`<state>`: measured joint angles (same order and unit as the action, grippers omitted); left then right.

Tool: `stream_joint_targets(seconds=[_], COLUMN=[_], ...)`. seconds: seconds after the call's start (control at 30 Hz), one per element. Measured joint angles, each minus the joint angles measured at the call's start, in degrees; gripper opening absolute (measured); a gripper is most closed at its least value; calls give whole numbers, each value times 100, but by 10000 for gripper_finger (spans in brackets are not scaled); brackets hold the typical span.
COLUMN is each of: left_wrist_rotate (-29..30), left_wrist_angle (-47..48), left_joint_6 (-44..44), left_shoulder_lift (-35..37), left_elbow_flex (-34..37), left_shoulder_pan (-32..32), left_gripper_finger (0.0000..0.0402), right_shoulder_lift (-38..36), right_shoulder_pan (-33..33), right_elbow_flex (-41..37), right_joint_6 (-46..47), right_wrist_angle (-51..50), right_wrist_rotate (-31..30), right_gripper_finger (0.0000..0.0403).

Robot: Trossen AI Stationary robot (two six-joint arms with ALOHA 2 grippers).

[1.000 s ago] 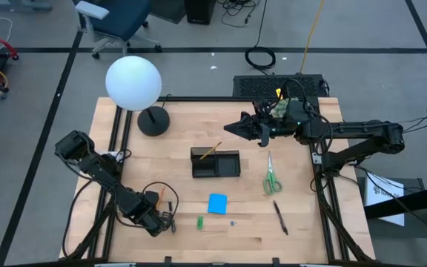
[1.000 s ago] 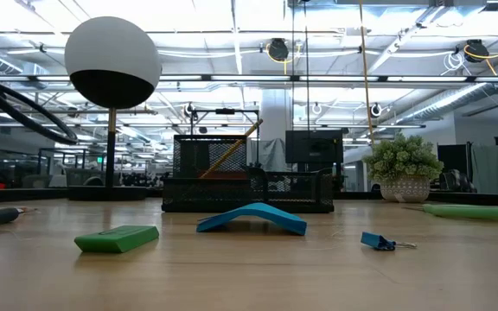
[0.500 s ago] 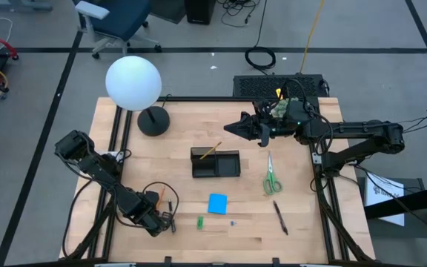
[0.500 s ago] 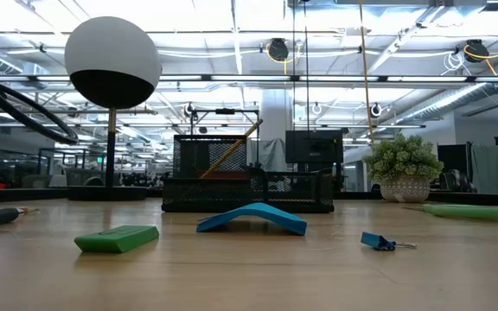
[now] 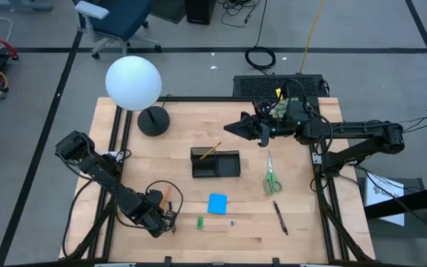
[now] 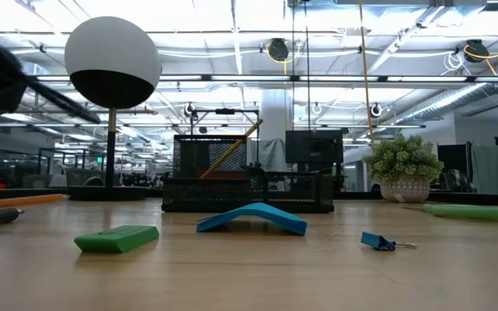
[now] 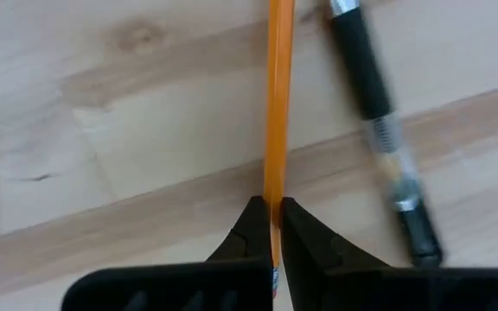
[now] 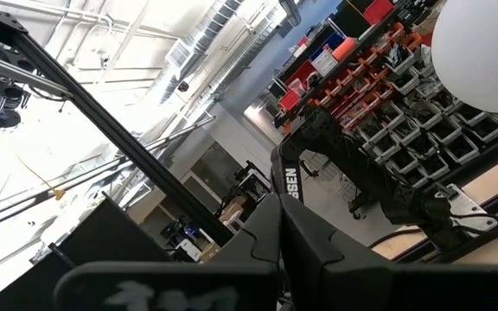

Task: Pick and place office supplies into organizer
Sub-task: Put the orange pencil into the black desk organizer

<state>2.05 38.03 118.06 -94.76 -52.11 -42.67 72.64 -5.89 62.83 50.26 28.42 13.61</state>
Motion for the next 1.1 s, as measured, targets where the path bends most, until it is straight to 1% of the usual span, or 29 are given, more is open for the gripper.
stream_joint_targets(seconds=[0.33,0.53,0.67,1.1], left_wrist_rotate=[15,-6,55,1035], left_wrist_angle=[511,998,1245,2091], left_joint_6=[-174,-312,-446,-544], left_shoulder_lift=[11,21,143,1458], left_elbow_flex=[-308,-591,-747,-781], left_shoulder_pan=[-12,-12,-12,-16], left_gripper_finger=[0,0,0,0], right_shoulder_lift=[0,0,0,0], right_shoulder_pan=[0,0,-1,-1], right_elbow_flex=[0,0,0,0], right_joint_6=[0,1,0,1], right_wrist_angle=[0,0,-2,-2], right_wrist_rotate=[0,1,0,0], right_gripper_finger=[0,0,0,0])
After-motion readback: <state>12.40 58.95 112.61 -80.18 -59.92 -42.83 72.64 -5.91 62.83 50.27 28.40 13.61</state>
